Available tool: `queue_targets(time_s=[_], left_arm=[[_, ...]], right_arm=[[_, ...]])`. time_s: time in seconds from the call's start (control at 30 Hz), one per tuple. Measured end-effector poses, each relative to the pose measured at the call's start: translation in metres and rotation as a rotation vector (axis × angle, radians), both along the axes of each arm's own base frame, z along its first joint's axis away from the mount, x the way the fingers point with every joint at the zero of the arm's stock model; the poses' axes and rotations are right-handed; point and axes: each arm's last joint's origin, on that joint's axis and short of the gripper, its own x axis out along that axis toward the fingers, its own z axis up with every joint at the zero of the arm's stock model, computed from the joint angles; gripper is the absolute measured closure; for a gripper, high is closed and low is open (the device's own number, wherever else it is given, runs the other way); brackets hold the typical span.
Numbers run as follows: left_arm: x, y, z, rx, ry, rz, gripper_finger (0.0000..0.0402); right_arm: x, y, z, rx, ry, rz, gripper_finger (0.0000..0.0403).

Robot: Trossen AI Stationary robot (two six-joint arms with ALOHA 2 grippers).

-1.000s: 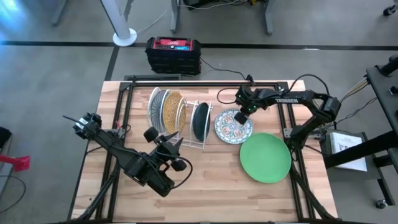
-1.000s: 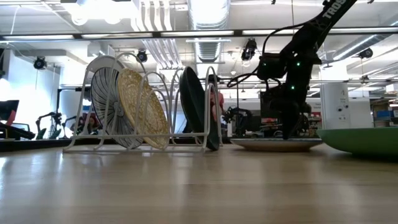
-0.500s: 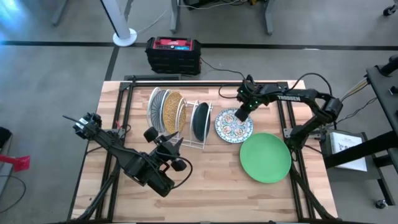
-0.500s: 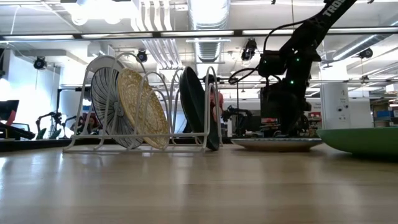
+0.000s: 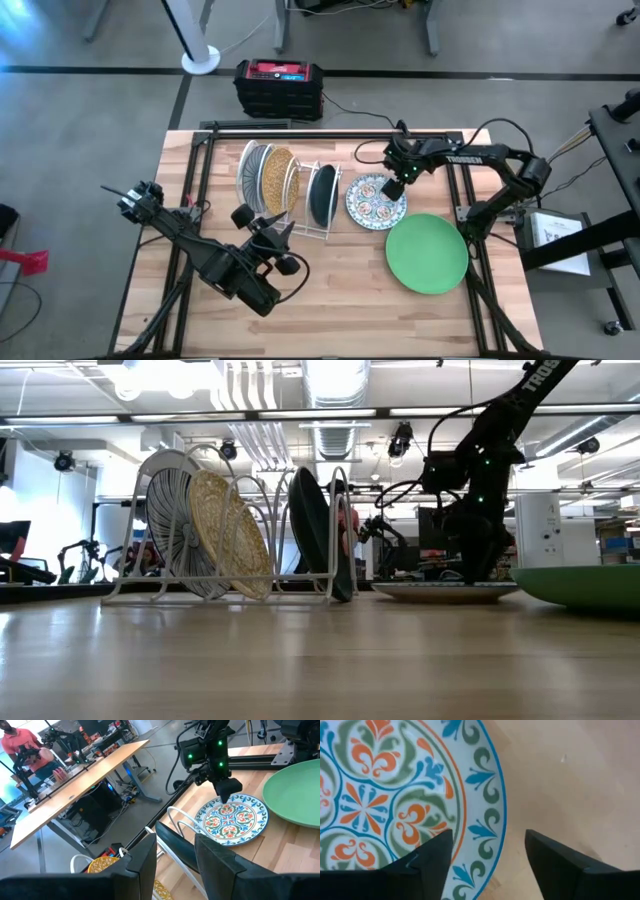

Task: Sort dishes
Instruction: Put the the white plate in the dish rack

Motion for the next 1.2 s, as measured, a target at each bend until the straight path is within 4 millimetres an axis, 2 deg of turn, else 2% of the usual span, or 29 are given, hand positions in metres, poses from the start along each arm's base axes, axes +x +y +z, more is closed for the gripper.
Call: queue_targets(time_s=[0.17, 0.33, 0.5, 0.7, 0.93, 1.2], left_arm=[[0.0, 0.0, 0.0, 0.0, 0.0, 0.001, 0.0279], [0.0, 0.0, 0.0, 0.0, 0.0, 0.002, 0.0279], [0.0, 0.0, 0.0, -0.001, -0.001, 0.002, 0.0279], [0.0, 0.001, 0.0, -0.001, -0.001, 0.002, 0.0279], [0.001, 0.001, 0.0, -0.003, -0.005, 0.005, 0.0279], [0.001, 0.002, 0.0, -0.004, -0.008, 0.007, 0.0279]], right_arm=[[-0.002, 0.004, -0.012, 0.038, -0.044, 0.008, 0.0145], [-0.002, 0.002, -0.014, 0.041, -0.098, -0.008, 0.0159], [-0.002, 0.002, -0.017, 0.037, -0.115, -0.012, 0.0209], [-0.004, 0.003, -0.022, 0.019, -0.151, -0.028, 0.0298], [-0.003, 0.001, -0.019, -0.023, -0.161, -0.031, 0.0387], [-0.013, 0.007, 0.003, -0.105, -0.172, -0.046, 0.0401]])
